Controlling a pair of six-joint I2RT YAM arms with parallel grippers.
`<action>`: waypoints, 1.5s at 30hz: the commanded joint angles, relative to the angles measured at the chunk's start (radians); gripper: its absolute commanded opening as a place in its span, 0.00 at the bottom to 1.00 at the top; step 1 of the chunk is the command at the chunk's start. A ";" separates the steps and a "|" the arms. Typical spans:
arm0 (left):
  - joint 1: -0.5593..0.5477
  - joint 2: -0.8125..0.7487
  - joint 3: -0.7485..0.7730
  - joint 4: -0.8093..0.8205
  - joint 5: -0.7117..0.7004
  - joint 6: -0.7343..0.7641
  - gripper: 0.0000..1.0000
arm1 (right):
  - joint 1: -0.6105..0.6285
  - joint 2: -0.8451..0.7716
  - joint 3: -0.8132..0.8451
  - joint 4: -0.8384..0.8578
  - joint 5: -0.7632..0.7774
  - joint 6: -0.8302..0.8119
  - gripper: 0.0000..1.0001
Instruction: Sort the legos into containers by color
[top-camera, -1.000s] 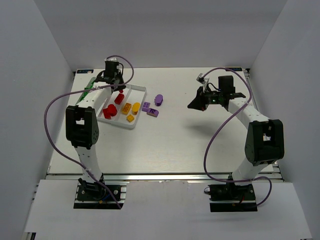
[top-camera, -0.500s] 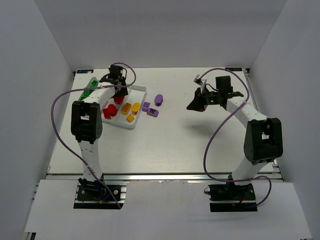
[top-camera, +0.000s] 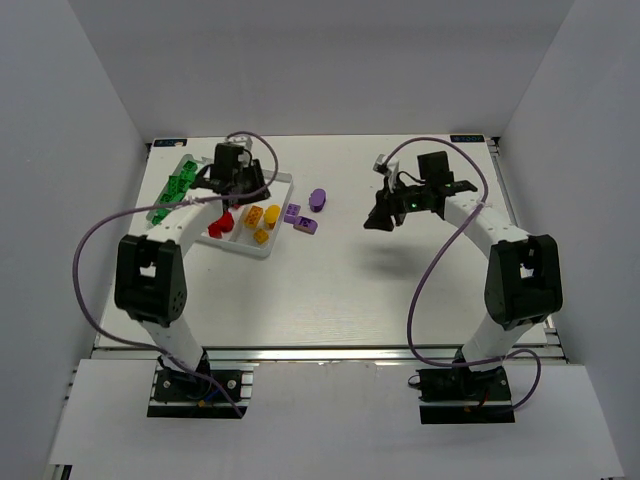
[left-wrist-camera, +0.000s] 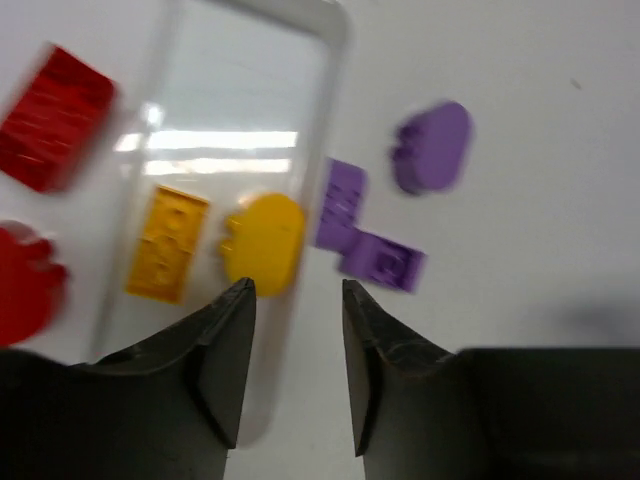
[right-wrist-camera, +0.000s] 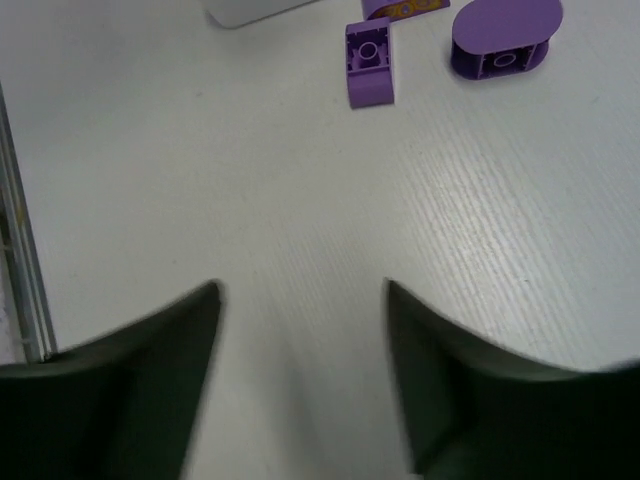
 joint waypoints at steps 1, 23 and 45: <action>-0.112 -0.118 -0.133 0.067 0.142 -0.092 0.51 | 0.044 0.013 0.041 -0.027 0.047 -0.087 0.71; -0.331 0.015 -0.100 0.013 -0.226 -0.962 0.98 | 0.090 -0.122 -0.164 0.457 0.526 0.065 0.90; -0.343 0.306 0.270 -0.348 -0.367 -1.090 0.76 | 0.033 -0.179 -0.238 0.511 0.575 0.184 0.89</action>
